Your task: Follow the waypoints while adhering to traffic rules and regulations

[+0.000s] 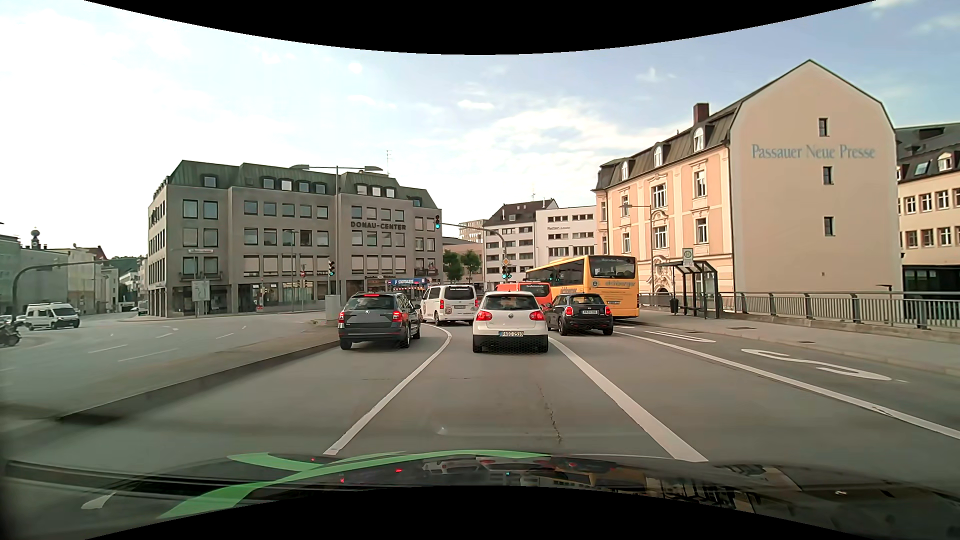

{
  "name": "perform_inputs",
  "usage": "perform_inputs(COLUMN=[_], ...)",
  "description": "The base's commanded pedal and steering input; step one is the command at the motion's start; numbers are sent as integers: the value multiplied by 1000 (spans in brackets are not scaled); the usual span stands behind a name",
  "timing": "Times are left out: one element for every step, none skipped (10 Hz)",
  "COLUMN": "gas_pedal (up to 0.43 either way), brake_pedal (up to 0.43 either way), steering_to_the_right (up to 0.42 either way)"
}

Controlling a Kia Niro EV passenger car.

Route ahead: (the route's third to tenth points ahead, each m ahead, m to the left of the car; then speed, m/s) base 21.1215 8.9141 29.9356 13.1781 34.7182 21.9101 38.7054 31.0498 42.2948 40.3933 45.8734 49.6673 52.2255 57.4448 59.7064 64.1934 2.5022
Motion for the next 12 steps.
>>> perform_inputs(gas_pedal=[0,0,0,0,0,0,0,0,0,0,0,0], brake_pedal=[0,0,0,0,0,0,0,0,0,0,0,0], steering_to_the_right=[5,5,5,6,6,6,6,6,6,6,6,6])
